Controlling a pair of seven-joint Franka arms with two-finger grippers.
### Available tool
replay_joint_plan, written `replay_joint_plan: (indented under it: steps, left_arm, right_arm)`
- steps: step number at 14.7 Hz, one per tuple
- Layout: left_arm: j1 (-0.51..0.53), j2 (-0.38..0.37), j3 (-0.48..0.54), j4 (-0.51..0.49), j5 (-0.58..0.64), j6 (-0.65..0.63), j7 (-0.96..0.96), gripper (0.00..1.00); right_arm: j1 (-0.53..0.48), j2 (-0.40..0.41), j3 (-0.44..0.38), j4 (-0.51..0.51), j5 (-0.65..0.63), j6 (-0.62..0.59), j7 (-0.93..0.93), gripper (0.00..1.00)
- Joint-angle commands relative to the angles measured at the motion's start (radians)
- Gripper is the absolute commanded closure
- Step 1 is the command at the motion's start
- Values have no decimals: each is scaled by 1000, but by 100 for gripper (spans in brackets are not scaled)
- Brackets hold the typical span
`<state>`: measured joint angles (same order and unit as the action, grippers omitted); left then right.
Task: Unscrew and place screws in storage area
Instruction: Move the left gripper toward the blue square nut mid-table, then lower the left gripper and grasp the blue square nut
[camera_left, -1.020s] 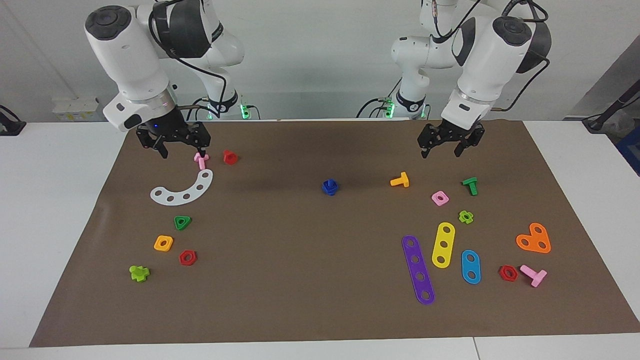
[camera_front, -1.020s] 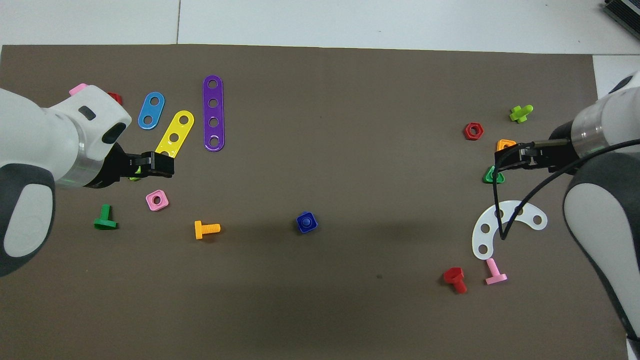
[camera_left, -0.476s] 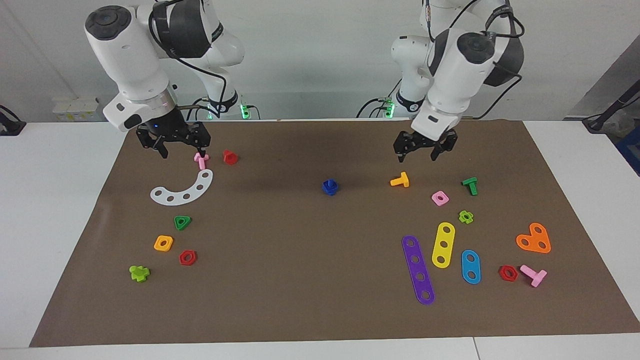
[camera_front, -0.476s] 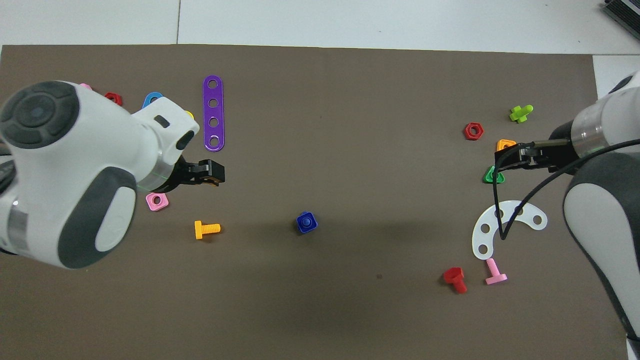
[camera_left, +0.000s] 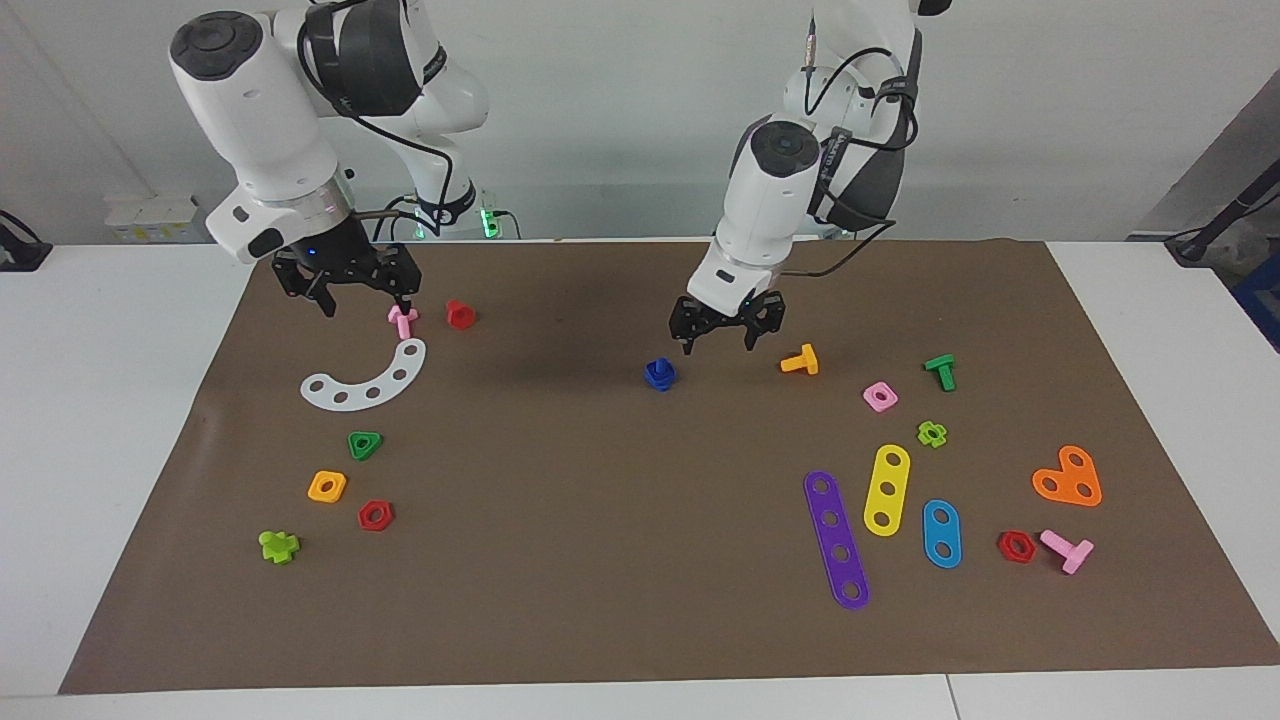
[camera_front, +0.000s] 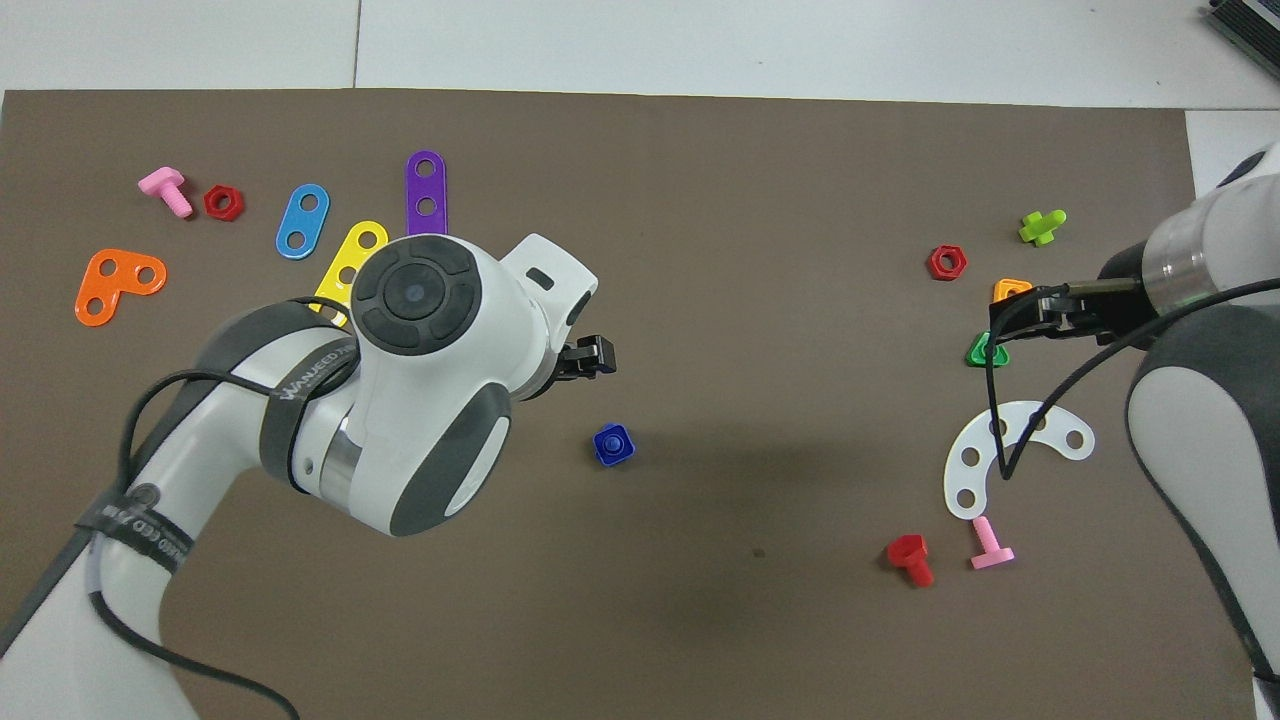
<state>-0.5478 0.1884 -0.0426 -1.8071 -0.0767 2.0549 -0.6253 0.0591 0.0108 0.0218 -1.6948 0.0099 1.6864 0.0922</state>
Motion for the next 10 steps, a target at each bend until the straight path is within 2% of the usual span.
replay_joint_plan:
  steps: [1, 3, 5, 10]
  left_arm:
    - [-62, 87, 17, 12, -15, 95, -80, 0]
    - [-95, 161, 18, 22, -8, 134, -114, 0]
    - [-95, 164, 18, 9, -5, 137, -113, 2]
    - [-126, 149, 18, -81, -5, 133, -114, 14]
  right_arm:
    - [-10, -5, 4, -2, 21, -4, -29, 0]
    - [-10, -5, 4, -2, 21, -5, -28, 0]
    - [-10, -5, 4, -2, 21, -4, -29, 0]
    - [-10, -5, 4, -2, 21, -5, -28, 0]
